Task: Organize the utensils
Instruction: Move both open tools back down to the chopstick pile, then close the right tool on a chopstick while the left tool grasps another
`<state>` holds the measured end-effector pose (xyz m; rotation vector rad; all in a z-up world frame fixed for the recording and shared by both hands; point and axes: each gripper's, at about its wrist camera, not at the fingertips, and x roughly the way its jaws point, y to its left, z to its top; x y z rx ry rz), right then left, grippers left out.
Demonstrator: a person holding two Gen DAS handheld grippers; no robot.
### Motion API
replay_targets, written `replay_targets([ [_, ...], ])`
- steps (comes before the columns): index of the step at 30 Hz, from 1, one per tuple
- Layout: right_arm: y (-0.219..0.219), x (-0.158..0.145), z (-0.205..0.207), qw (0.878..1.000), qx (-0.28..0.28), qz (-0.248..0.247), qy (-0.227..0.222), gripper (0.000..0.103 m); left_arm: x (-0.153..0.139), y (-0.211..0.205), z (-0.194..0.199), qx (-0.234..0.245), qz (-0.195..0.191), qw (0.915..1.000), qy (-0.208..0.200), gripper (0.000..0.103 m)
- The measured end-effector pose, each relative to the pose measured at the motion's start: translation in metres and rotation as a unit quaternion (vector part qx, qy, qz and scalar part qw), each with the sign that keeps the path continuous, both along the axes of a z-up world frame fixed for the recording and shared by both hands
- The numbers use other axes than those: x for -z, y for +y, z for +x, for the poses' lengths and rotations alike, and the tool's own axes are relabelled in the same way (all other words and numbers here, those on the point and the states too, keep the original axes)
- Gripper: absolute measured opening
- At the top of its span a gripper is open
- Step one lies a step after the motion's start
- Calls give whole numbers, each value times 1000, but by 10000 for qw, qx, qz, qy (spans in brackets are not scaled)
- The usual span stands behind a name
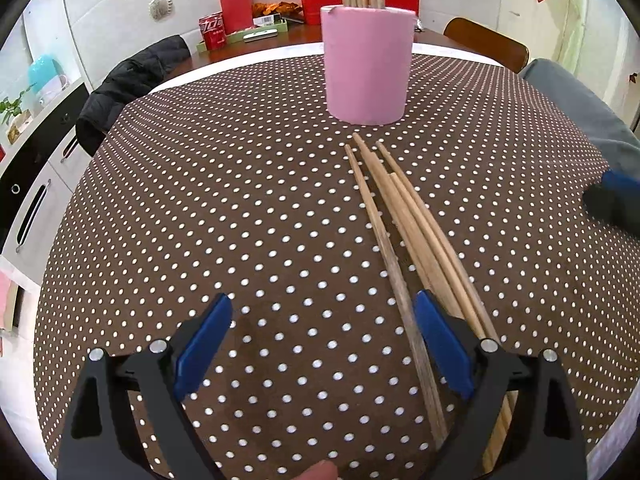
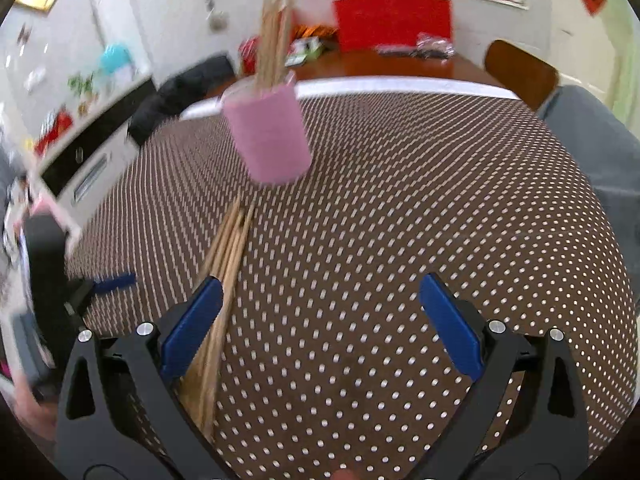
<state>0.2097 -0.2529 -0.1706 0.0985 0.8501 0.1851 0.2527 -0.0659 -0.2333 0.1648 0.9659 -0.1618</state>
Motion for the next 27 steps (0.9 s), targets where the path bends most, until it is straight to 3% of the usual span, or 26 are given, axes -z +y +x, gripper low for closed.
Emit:
replay_targets([
  [7, 37, 28, -8, 9957, -636, -611, 284, 97, 2, 18, -6, -137, -164, 9998, 33, 91],
  [16, 53, 53, -5, 9923, -725, -867, 510, 97, 3, 28, -5, -170, -249, 9995, 37, 91],
  [27, 53, 50, 9, 9907, -670, -1036, 580, 97, 3, 31, -3, -90, -178, 9998, 29, 91],
])
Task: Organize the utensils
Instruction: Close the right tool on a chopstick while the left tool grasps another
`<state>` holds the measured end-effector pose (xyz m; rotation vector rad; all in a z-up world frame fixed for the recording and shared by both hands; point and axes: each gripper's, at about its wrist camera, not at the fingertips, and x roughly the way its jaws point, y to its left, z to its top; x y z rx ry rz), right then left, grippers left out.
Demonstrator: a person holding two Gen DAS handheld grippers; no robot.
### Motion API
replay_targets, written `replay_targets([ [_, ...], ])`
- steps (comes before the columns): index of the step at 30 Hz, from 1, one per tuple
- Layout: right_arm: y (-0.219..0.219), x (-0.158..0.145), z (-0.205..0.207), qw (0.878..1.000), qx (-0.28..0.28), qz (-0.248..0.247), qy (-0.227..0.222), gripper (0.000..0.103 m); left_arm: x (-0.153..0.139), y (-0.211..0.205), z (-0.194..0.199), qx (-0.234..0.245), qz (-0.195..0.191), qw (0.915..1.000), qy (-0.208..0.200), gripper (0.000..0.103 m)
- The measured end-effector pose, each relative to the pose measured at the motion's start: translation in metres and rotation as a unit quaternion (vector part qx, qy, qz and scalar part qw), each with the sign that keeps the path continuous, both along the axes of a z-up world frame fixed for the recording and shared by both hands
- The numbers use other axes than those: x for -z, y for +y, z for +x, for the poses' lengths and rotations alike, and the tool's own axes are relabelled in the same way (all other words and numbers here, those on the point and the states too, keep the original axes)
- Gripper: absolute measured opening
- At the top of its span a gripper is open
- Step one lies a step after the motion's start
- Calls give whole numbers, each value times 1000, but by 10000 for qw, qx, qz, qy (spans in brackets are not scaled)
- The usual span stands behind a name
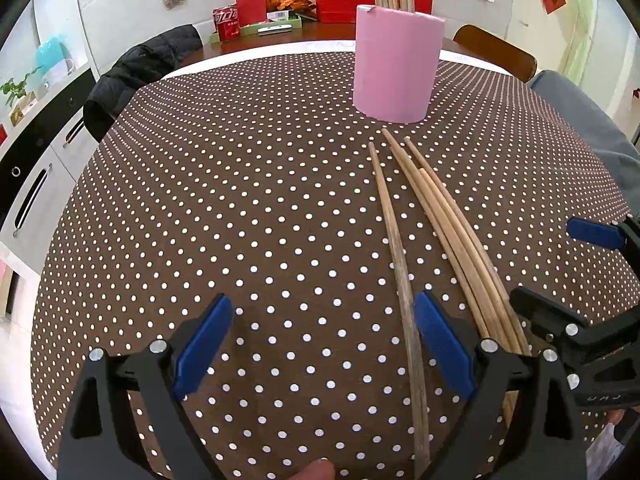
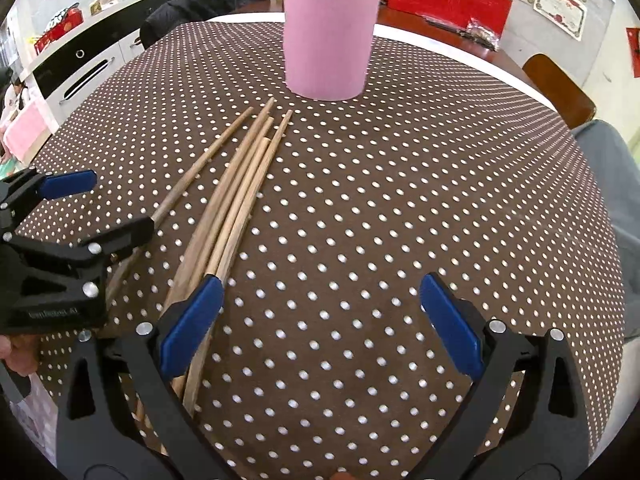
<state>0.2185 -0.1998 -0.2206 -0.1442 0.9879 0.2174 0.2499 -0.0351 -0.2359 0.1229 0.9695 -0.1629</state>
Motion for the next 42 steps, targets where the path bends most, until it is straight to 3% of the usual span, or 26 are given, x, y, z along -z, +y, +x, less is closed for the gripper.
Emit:
replay_targets([
  [14, 10, -1, 0, 9998, 55, -152, 67, 97, 0, 2, 1, 31, 37, 10000, 13, 91],
  [22, 12, -2, 7, 9997, 119, -130, 158, 89, 0, 4, 5, 54, 145, 9999, 9, 91],
  [30, 23, -8, 37, 9992, -106, 73, 385, 50, -2, -9, 25, 288, 482, 9982, 201, 91],
  [35, 30, -10, 57, 9982, -245, 73, 538, 47, -4, -12, 43, 591, 452, 9964, 395, 91],
  [36, 31, -11, 61, 9981, -256, 76, 552, 42, -4, -12, 46, 643, 428, 9962, 412, 90],
  [38, 36, -11, 66, 9981, -328, 15, 529, 34, -3, -11, 49, 753, 148, 9959, 487, 74],
  [39, 37, -11, 66, 9980, -357, -14, 515, 30, -5, -11, 52, 784, 34, 9956, 508, 70],
  [42, 44, -11, 64, 9975, -515, -93, 473, 22, -9, -18, 46, 1089, 25, 9933, 385, 42],
])
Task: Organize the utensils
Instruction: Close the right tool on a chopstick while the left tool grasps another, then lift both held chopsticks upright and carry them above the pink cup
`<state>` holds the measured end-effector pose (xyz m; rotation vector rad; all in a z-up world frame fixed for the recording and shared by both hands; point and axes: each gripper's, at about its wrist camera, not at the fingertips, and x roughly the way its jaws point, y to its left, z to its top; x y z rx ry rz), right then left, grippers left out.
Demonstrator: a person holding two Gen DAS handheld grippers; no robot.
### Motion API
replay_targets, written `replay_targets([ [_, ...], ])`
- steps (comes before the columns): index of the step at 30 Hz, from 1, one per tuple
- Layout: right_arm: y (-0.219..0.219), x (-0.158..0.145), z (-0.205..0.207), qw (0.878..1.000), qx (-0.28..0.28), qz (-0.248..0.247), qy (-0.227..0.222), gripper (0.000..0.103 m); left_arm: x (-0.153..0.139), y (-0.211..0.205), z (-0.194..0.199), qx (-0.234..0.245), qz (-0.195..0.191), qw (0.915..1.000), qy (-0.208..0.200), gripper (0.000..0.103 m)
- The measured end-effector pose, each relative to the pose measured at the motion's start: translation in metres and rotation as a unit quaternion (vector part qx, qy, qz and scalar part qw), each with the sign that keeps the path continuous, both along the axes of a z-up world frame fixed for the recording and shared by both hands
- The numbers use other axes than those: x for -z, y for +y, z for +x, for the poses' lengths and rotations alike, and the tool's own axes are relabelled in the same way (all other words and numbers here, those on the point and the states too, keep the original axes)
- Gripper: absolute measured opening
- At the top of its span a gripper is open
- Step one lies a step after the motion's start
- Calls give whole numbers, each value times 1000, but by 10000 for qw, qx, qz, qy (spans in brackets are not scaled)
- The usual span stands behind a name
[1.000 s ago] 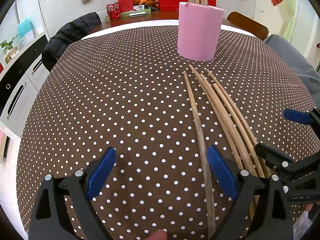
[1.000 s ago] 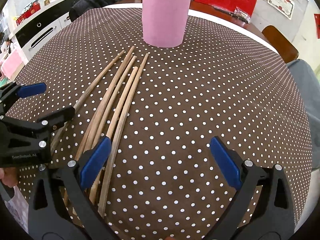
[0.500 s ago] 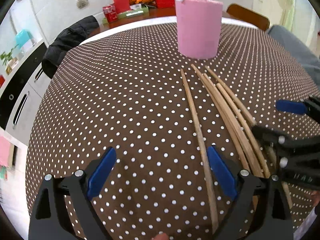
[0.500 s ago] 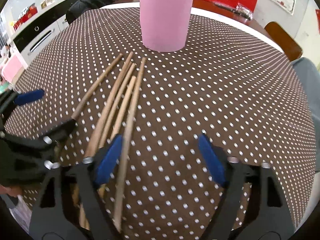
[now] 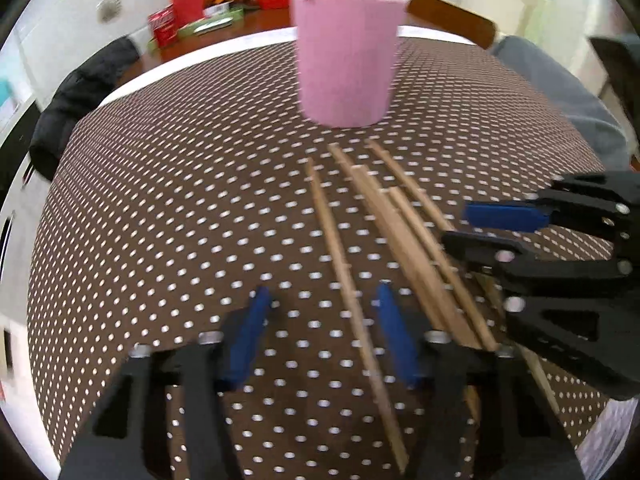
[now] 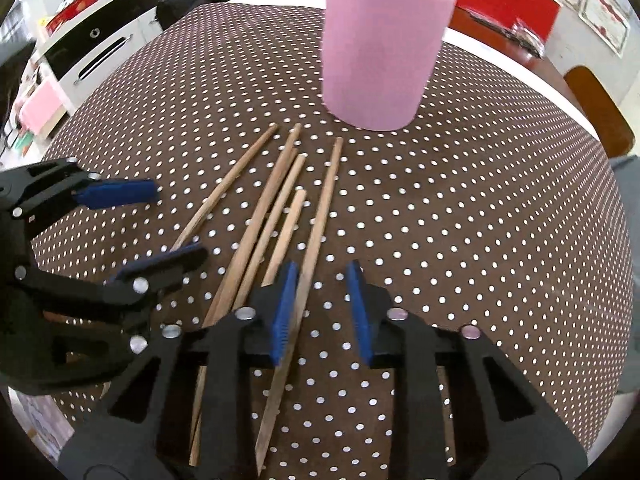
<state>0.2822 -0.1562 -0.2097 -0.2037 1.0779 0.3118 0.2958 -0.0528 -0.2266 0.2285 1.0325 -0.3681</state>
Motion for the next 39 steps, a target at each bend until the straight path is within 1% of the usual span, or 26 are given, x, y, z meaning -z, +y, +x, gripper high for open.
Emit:
replay_targets([
  [1, 0, 0, -1, 10000, -28, 16, -8, 12, -1, -4, -4, 136, -2, 9999, -39, 21],
  [2, 2, 1, -1, 10000, -37, 60, 2, 9, -2, -7, -6, 212, 0, 9998, -39, 9],
  [4, -3, 1, -3, 9999, 13, 171, -20, 6, -3, -11, -12, 265, 2, 9996, -78, 5],
  [5, -7, 0, -5, 9997, 37, 252, -66, 6, -3, -10, -14, 244, -42, 9996, -101, 5],
  [10, -30, -4, -18, 9969, 257, 715, -216, 6, -6, 10, -24, -174, -406, 9988, -233, 5],
  [15, -53, -17, -30, 9912, 486, 1137, -465, 6, -23, 27, -32, -586, -811, 9936, -529, 5],
  [19, -70, -33, -38, 9822, 608, 1617, -732, 6, -40, 37, -39, -747, -1025, 9881, -865, 5],
  [20, -76, -38, -41, 9784, 636, 1789, -823, 6, -47, 39, -40, -791, -1081, 9861, -986, 5],
  [24, -89, -57, -45, 9664, 703, 2191, -1141, 6, -68, 39, -46, -823, -1226, 9803, -1312, 5],
  [28, -99, -69, -49, 9603, 677, 2365, -1313, 6, -78, 33, -40, -788, -1247, 9784, -1445, 5],
  [33, -108, -78, -53, 9570, 665, 2443, -1412, 6, -87, 31, -33, -761, -1366, 9751, -1572, 5],
  [37, -101, -82, -49, 9555, 618, 2459, -1505, 6, -95, 30, -34, -753, -1553, 9684, -1800, 5],
  [39, -98, -85, -47, 9548, 573, 2468, -1554, 6, -100, 32, -33, -763, -1675, 9635, -1945, 5],
])
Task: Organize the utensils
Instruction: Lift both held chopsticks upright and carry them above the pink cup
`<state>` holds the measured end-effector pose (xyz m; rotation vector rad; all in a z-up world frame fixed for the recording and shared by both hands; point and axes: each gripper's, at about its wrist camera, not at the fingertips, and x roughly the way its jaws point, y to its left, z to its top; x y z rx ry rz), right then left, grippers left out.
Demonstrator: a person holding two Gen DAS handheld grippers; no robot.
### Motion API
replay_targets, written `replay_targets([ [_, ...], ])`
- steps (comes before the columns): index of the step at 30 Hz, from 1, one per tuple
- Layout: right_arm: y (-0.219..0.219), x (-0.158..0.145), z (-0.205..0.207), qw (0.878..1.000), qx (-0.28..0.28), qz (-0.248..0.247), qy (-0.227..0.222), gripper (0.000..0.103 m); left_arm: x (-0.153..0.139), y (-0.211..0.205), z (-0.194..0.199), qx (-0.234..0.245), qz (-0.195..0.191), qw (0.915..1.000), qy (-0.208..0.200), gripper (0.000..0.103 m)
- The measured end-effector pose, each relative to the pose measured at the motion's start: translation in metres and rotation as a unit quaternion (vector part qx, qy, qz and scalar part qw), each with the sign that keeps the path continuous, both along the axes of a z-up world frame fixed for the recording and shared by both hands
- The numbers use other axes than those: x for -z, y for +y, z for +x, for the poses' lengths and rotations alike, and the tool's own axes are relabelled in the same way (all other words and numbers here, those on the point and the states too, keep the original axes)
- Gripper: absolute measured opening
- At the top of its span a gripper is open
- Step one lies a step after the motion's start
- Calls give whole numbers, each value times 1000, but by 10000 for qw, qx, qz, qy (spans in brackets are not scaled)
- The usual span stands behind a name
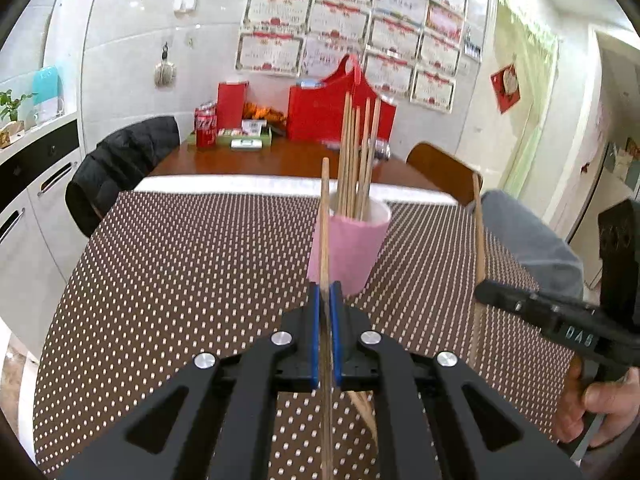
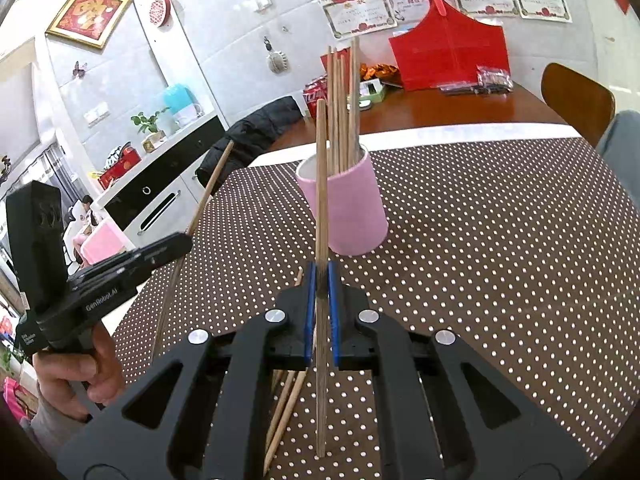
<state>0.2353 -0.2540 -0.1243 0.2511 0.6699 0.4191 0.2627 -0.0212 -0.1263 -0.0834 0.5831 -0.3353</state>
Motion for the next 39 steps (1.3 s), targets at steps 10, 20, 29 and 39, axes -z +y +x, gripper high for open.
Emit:
replay_targets([
  [10, 7, -17, 3, 9993, -101, -16, -356, 6, -21, 4, -1, -36, -407, 9964, -743, 5],
  [20, 7, -39, 7, 9973, -104, -77, -716, 6, -40, -1, 1, 85, -671, 9877, -1409, 5],
  [29, 7, -74, 17, 9935, -150, -186, -1110, 6, -72, -8, 12, 224, -962, 9706, -2195, 5],
  [39, 5, -143, 65, 9856, -122, -214, -1676, 6, -118, -25, 75, 466, -1420, 9506, -2721, 5],
])
